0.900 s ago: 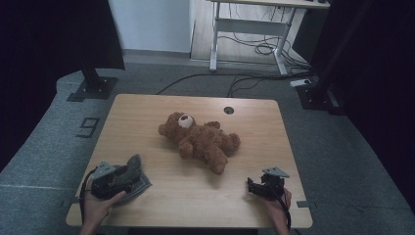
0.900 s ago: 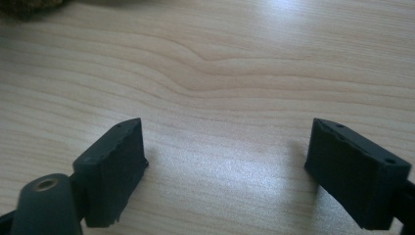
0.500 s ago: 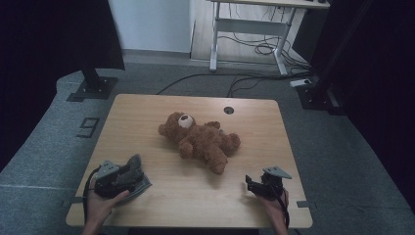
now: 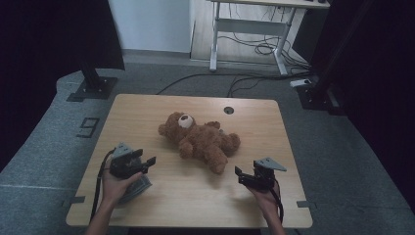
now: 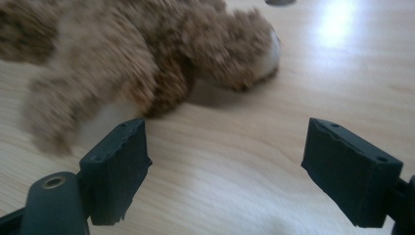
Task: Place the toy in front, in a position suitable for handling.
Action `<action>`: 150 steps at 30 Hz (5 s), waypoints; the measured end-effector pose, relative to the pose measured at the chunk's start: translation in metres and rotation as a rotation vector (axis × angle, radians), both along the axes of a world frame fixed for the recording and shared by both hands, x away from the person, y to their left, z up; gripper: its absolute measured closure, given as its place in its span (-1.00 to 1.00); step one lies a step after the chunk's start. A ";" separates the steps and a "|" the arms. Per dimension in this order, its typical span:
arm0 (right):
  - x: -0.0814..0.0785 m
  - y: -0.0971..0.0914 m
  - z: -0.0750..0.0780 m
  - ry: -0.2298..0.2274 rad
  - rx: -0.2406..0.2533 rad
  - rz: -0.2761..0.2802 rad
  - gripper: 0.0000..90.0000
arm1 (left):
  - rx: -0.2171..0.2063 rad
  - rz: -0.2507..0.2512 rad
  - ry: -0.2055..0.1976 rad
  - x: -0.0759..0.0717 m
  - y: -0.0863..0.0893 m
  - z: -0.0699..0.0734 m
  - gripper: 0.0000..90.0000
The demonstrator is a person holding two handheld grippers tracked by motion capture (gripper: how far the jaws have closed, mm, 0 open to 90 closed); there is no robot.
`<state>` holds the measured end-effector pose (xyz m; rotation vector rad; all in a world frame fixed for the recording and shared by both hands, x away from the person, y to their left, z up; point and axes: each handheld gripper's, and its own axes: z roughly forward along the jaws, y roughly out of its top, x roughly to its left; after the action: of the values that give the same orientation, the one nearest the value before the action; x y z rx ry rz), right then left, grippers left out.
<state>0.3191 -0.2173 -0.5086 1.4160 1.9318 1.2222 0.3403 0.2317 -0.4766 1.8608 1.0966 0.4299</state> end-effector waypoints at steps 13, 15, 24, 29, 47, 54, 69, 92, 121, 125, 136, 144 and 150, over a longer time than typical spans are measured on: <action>0.020 0.035 0.019 -0.026 0.013 0.087 -0.63 | 0.050 -0.024 0.008 0.063 -0.023 0.005 -0.45; 0.025 0.040 0.022 -0.026 0.014 0.093 -0.64 | 0.045 -0.035 0.009 0.069 -0.027 0.005 -0.48; 0.041 0.064 0.030 -0.034 -0.017 0.130 -0.67 | 0.035 -0.034 -0.025 0.091 -0.033 -0.001 -0.56; 0.050 0.077 0.026 -0.009 -0.033 0.148 -0.69 | 0.036 -0.007 0.013 0.103 -0.029 -0.013 -0.58; 0.067 0.083 0.010 0.045 -0.067 0.162 -0.71 | 0.069 -0.037 0.045 0.131 -0.040 -0.021 -0.64; 0.073 0.083 0.004 0.077 -0.053 0.174 -0.66 | -0.013 -0.075 0.062 0.137 -0.041 -0.028 -0.34; 0.070 0.088 -0.003 0.064 -0.121 0.264 0.41 | -0.057 -0.062 0.095 0.130 -0.037 -0.017 0.85; 0.058 0.064 0.027 -0.105 -0.191 0.219 0.52 | -0.138 -0.164 -0.040 0.078 -0.038 0.028 0.89; 0.039 0.036 0.030 -0.164 -0.243 0.243 0.52 | -0.083 -0.242 -0.030 0.013 -0.051 0.002 0.88; 0.036 0.035 0.019 -0.146 -0.236 0.250 0.51 | -0.067 -0.231 0.000 0.010 -0.051 -0.011 0.88; 0.031 0.031 0.003 -0.109 -0.173 0.270 0.48 | -0.062 -0.219 0.022 0.005 -0.050 -0.020 0.87; 0.029 0.029 -0.005 -0.103 -0.140 0.277 0.44 | -0.077 -0.212 0.039 0.002 -0.047 -0.029 0.87; 0.025 0.028 -0.009 -0.105 -0.123 0.281 0.44 | -0.076 -0.213 0.044 -0.001 -0.048 -0.032 0.86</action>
<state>0.3440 -0.1892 -0.5178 1.0235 2.1439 1.2462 0.3393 0.1841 -0.5082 1.9027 0.9178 0.2221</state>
